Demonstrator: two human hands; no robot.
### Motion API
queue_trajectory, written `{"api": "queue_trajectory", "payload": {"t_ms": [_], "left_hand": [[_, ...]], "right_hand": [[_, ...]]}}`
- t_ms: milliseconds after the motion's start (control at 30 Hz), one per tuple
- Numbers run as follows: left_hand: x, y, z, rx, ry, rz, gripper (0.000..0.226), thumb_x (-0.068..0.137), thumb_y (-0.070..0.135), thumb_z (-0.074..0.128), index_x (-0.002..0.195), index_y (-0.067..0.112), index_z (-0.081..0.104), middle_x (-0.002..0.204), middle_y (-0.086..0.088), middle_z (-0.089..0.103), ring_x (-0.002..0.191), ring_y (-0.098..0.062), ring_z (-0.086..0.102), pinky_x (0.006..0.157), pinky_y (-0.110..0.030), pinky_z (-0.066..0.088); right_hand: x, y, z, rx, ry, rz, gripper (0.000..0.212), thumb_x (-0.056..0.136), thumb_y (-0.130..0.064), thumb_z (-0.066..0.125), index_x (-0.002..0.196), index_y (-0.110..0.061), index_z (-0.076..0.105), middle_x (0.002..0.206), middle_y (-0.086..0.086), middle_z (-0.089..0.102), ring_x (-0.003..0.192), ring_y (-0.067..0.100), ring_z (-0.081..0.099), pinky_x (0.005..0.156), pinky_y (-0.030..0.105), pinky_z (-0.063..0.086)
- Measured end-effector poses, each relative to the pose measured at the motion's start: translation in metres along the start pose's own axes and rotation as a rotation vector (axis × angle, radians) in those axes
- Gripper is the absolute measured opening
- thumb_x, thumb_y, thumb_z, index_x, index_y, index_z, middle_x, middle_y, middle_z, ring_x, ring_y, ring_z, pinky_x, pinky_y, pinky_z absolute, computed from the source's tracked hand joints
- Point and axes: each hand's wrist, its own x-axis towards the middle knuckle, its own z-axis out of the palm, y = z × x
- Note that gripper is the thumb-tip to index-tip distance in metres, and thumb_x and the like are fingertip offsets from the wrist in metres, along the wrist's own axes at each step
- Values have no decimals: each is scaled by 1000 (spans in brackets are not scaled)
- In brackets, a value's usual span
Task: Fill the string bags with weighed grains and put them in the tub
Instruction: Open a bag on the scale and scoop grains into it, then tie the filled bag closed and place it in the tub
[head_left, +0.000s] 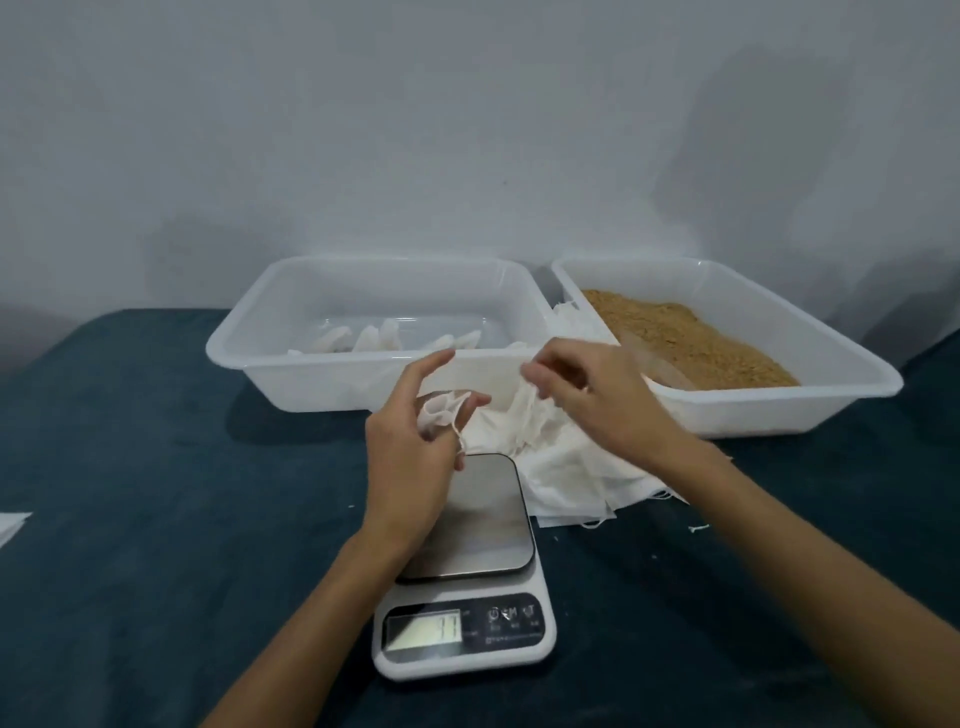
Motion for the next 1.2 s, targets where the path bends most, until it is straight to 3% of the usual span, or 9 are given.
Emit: {"api": "queue_trajectory", "payload": {"t_ms": [100,233,367,500,633,733,900,1100,1200], "left_hand": [[-1,-3,-4,183,61,145,68,86,-15,66,140,26,59,79,11,74,60,-14,67,59,-38,61],[2,-3,-7,362,117,273,67,85,-18,69,144,13,56,99,8,79,81,-10,76,74,-36,64],[1,-3,-7,532,134,336,62,88,-11,72,145,8,57,100,-2,80,73,-24,75,68,-46,63],[0,-2,-4,666,106,344,63,86,-10,73,144,7,58,75,-6,73,50,-20,56,50,-34,49],[0,-2,-2,673,84,327,67,85,-10,70,147,7,55,73,-7,72,49,-20,53,48,-37,50],[1,-2,-3,728,72,341,72,79,-11,74,146,4,55,57,-4,61,44,-15,42,46,-28,40],[0,-3,-2,780,57,365,76,71,-17,79,142,2,59,54,-7,61,39,-24,49,40,-35,47],[2,-9,-5,633,75,354,60,84,-8,77,139,10,61,74,-4,68,56,-20,56,54,-34,51],[6,-11,-6,543,43,312,44,86,-6,76,123,15,66,84,6,66,69,-9,56,64,-19,46]], "right_hand": [[-15,-33,41,275,-154,-7,30,86,-50,71,84,-20,73,78,-6,70,72,14,63,67,31,51],[-12,-35,63,449,-18,28,16,82,-26,83,84,-11,78,84,-3,73,77,20,67,77,40,54],[-12,-24,73,474,48,-7,8,89,-16,75,83,-12,79,85,-6,72,81,18,66,77,39,53],[-13,-16,74,585,68,33,15,97,-24,67,86,-17,76,90,-5,71,87,21,67,80,40,55],[-15,-14,72,672,16,52,19,84,-36,77,89,-18,73,93,-3,73,78,24,66,77,32,55],[-18,-12,73,698,7,17,16,81,-26,83,93,-19,74,97,-3,72,77,24,62,78,27,54],[-18,-13,77,682,41,-9,9,81,-2,81,83,-9,75,93,-3,70,81,26,65,77,32,54],[-16,-12,66,960,-8,102,21,90,-6,70,73,-19,70,103,11,76,76,40,61,78,30,56],[-15,-11,62,1242,-73,127,21,97,-20,60,78,-15,53,119,22,70,66,20,60,76,31,55]]}}
